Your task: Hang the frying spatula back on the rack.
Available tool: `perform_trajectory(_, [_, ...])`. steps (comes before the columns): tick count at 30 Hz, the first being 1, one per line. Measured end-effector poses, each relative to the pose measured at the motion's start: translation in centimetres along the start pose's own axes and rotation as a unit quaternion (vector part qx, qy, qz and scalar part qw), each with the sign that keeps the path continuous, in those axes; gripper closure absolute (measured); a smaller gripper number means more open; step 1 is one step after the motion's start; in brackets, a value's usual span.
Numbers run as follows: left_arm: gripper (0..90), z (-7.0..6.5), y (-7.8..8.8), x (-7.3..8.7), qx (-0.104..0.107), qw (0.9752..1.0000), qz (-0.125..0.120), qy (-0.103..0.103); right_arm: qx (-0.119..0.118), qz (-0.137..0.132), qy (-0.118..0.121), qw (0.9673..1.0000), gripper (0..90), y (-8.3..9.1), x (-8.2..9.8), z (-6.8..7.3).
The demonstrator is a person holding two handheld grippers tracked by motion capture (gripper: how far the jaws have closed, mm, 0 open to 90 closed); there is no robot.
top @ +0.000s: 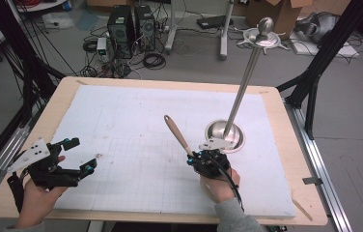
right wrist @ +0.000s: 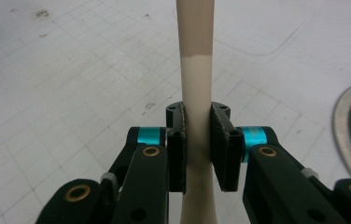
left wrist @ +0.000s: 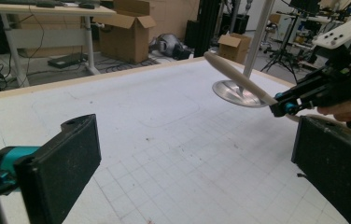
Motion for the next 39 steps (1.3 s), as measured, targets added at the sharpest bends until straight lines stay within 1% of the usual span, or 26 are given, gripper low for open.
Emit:
perform_trajectory(7, [1.8, -0.1, -0.5, 0.0, 0.007, 1.0, 0.0, 0.003, -0.007, -0.018, 0.021, 0.9996, 78.2, 2.4, -0.7, -0.5])
perform_trajectory(9, [1.8, -0.1, -0.6, 0.0, 0.007, 1.0, 0.002, 0.003, -0.013, -0.023, 0.024, 0.9993, 78.2, 3.0, -0.8, -0.6])
perform_trajectory(11, [1.8, -0.1, -0.7, 0.0, 0.009, 0.9999, 0.001, 0.004, -0.013, -0.029, 0.035, 0.9989, 78.1, 3.5, -1.0, -0.8])
perform_trajectory(12, [1.8, -0.1, -0.8, -0.1, 0.009, 0.9999, 0.001, 0.004, -0.02, -0.033, 0.039, 0.9985, 78.1, 3.7, -1.1, -0.8])
perform_trajectory(13, [1.8, -0.1, -0.8, 0.0, 0.011, 0.9999, 0.002, 0.003, -0.022, -0.035, 0.043, 0.9982, 78.2, 4.0, -1.1, -0.8])
perform_trajectory(15, [1.8, -0.2, -0.9, 0.0, 0.012, 0.9999, 0.001, 0.004, -0.018, -0.037, 0.051, 0.9978, 78.2, 4.5, -1.1, -1.1])
perform_trajectory(19, [1.8, -0.2, -1.1, 0.1, 0.013, 0.9999, 0.005, 0.004, -0.026, -0.044, 0.052, 0.9973, 78.2, 5.4, -1.1, -1.7])
perform_trajectory(26, [1.8, -0.2, -1.1, 0.2, 0.013, 0.9999, 0.006, 0.004, -0.029, -0.061, 0.036, 0.9971, 78.1, 7.6, -1.2, -3.5])
perform_trajectory(34, [1.8, -0.3, -1.4, 0.5, 0.014, 0.9998, 0.01, 0.005, -0.026, -0.08, 0.048, 0.9953, 78.2, 10.5, -1.4, -5.2])
perform_trajectory(39, [1.8, -0.4, -1.4, 0.6, 0.015, 0.9998, 0.012, 0.004, -0.023, -0.086, 0.057, 0.9944, 78.2, 12.2, -1.5, -6.1])
Point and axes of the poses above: each handheld gripper's, and its own axes: y roughly backward along the jaws, x roughly out of its underside, z roughly to its left, the point moved 9 cm from there along -y, roughly forward along the jaws, and after that the axes turned 1 degree about -x, right-handed, at the moved point
